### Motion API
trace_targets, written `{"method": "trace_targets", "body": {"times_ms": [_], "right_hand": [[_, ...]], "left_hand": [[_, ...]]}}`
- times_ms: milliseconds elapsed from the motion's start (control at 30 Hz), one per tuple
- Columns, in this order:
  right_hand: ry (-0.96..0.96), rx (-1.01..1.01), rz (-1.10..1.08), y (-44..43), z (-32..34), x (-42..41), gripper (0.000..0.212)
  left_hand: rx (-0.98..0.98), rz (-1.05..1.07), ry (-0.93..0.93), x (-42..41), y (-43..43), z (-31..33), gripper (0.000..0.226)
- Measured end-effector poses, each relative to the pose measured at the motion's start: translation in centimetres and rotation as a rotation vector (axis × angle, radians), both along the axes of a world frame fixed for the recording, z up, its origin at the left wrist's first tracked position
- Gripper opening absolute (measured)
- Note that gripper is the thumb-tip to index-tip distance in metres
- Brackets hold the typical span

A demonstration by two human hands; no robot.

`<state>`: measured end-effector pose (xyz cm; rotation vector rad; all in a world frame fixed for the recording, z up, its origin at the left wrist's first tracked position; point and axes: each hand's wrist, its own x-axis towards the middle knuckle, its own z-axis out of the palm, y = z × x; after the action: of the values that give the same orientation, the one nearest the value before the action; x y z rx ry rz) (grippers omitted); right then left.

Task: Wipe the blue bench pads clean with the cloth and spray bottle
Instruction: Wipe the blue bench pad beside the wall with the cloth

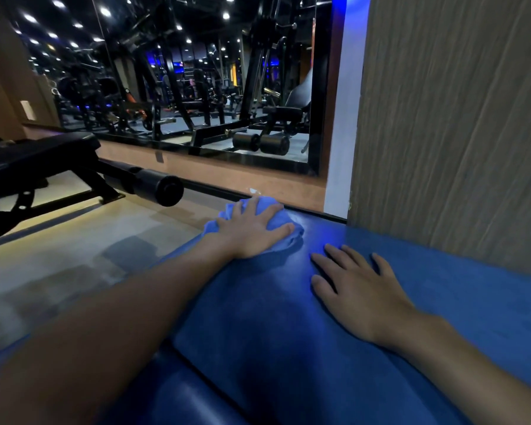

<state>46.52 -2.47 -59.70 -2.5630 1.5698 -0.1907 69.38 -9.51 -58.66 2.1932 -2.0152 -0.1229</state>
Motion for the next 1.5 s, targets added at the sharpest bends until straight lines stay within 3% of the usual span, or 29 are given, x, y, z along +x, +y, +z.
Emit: {"method": "trace_targets", "body": {"times_ms": [267, 800, 900, 1133, 1333, 1500], "right_hand": [[-0.022, -0.01, 0.0, -0.1, -0.3, -0.1, 0.054], [-0.01, -0.043, -0.009, 1.4, 0.7, -0.1, 0.05], [0.075, -0.05, 0.001, 1.2, 1.6, -0.2, 0.045], [0.152, 0.094, -0.152, -0.5, 1.1, -4.1, 0.063], [0.112, 0.048, -0.149, -1.0, -0.1, -4.3, 0.064], [0.08, 0.057, -0.139, -1.0, -0.3, -4.3, 0.064]], "left_hand": [[0.006, 0.021, -0.007, 0.4, -2.3, 0.2, 0.081], [0.019, 0.094, -0.029, 4.9, 15.6, -0.4, 0.11], [0.032, 0.088, -0.022, 4.1, 14.5, 0.2, 0.099], [0.024, 0.09, -0.022, 1.7, 5.3, 0.0, 0.077], [0.031, 0.105, -0.027, -0.7, -1.3, 0.3, 0.099], [0.018, 0.11, -0.08, -2.5, -1.4, 0.1, 0.085]]}}
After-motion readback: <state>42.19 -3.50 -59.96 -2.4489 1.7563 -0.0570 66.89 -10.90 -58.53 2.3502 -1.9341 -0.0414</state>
